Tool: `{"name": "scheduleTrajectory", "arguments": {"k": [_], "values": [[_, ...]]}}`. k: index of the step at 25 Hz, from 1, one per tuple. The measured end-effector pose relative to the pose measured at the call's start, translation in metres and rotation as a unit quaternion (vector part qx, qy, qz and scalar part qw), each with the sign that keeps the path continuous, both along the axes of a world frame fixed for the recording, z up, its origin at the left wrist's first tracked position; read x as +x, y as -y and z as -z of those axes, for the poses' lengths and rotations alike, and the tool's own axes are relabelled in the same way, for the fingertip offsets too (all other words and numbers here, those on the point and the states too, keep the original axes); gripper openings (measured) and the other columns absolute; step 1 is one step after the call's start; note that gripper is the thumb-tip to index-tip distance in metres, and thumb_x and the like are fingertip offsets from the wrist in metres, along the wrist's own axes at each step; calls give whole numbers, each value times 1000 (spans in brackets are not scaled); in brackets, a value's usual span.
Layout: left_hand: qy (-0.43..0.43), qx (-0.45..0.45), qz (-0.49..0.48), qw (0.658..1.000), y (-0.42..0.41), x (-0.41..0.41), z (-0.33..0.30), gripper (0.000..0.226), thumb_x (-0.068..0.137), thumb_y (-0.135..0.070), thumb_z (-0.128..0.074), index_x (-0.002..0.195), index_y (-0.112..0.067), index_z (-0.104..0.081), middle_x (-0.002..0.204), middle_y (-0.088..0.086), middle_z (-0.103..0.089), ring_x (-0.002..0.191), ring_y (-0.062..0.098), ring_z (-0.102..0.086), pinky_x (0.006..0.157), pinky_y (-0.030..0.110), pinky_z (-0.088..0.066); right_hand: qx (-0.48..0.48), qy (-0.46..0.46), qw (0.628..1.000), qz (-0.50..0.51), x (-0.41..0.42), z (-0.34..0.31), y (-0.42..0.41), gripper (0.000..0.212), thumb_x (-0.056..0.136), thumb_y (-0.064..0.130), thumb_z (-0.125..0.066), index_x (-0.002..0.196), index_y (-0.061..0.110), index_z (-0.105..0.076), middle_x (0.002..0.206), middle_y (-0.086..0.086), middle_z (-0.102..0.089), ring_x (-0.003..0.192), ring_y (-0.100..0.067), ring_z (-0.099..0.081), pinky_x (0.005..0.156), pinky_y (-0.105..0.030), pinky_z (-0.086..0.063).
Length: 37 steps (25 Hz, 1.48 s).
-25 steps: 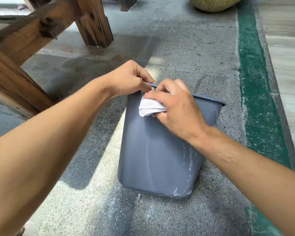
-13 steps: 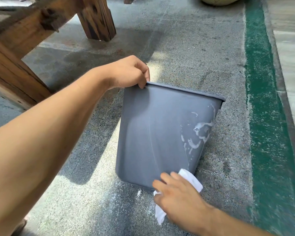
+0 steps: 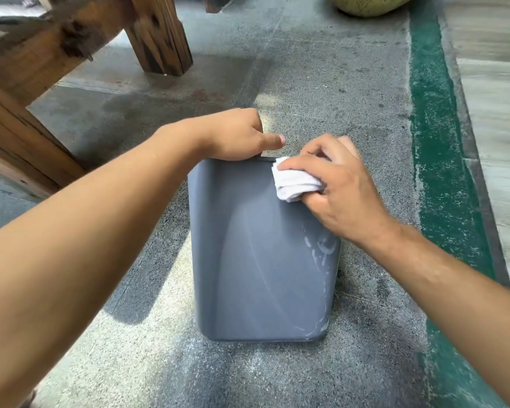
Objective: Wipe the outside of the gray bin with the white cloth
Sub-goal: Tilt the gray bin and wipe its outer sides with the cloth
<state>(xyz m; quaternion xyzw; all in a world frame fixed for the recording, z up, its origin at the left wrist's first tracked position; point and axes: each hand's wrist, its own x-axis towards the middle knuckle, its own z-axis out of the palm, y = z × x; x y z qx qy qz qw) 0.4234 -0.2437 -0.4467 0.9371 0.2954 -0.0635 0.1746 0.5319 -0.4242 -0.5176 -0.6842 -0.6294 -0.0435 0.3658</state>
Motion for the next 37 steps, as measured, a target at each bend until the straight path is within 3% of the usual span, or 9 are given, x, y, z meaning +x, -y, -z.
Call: {"name": "scheduleTrajectory", "arguments": {"k": [8, 12, 16, 21, 25, 29, 31, 34, 37], "values": [[-38, 69, 14, 997, -6, -10, 23, 85, 79, -85, -49, 58, -2, -57, 64, 17, -61, 63, 30, -58, 56, 35, -41, -75, 62, 991, -96, -35, 55, 30, 42, 72, 21, -66, 113, 29, -73, 111, 1, -62, 100, -28, -53, 84, -45, -43], [-27, 24, 0, 999, -18, -12, 25, 80, 80, -80, -55, 65, -3, -65, 68, 15, -66, 69, 29, -62, 66, 37, -51, -158, 95, 959, -216, -68, 110, 101, 46, 70, 30, -76, 114, 37, -65, 116, 6, -59, 109, -19, -50, 90, -36, -41], [-26, -20, 31, 999, -23, -16, 27, 54, 94, -60, -57, 72, -10, -64, 72, 5, -64, 74, 25, -59, 66, 31, -44, -212, 111, 940, -244, -75, 145, 156, 40, 72, 28, -75, 109, 39, -62, 110, 13, -58, 104, -10, -48, 83, -29, -49], [-20, -79, 70, 994, -28, -20, 28, 26, 104, -24, -51, 123, -24, -69, 116, -7, -69, 112, 16, -60, 102, 33, -45, -72, -200, 975, -64, -53, 117, 153, 40, 64, 10, -80, 100, 27, -74, 100, 8, -56, 90, -9, -57, 66, -21, -49], [-27, -79, 32, 996, -24, -17, 23, 7, 84, -15, -56, 79, -17, -61, 81, 4, -58, 83, 24, -51, 73, 32, -39, -14, -313, 949, 42, -22, 56, 91, 43, 67, 4, -69, 99, 33, -74, 101, 12, -59, 84, -5, -60, 63, -24, -51], [-20, -133, 49, 990, -3, -5, 19, 23, 81, -43, -56, 87, -23, -65, 80, -6, -61, 77, 14, -55, 70, 29, -41, 31, -315, 948, 44, -11, 17, 38, 40, 80, -1, -70, 110, 26, -70, 105, 5, -65, 94, -3, -64, 82, -23, -52], [-61, -117, 109, 985, 4, 0, 22, 18, 95, -49, -57, 98, -33, -65, 84, -14, -61, 80, 6, -57, 72, 27, -41, 68, -384, 919, 54, -8, 7, 31, 38, 86, 0, -70, 109, 29, -65, 103, 8, -69, 95, -6, -67, 85, -25, -54], [-70, -76, 133, 986, 5, 4, 21, 24, 100, -36, -57, 82, -21, -58, 74, -7, -57, 70, 11, -52, 63, 28, -38, 95, -464, 873, 116, 3, 9, 36, 30, 89, 2, -70, 110, 22, -63, 101, 4, -72, 92, -10, -69, 84, -28, -57], [-55, -66, 104, 991, 9, 6, 17, 28, 95, -23, -64, 73, -8, -55, 63, 1, -48, 60, 17, -43, 54, 23, -33, 132, -615, 763, 148, 9, 15, 41, 24, 94, 5, -65, 118, 7, -64, 104, -11, -74, 93, -25, -72, 86, -40, -59]]}}
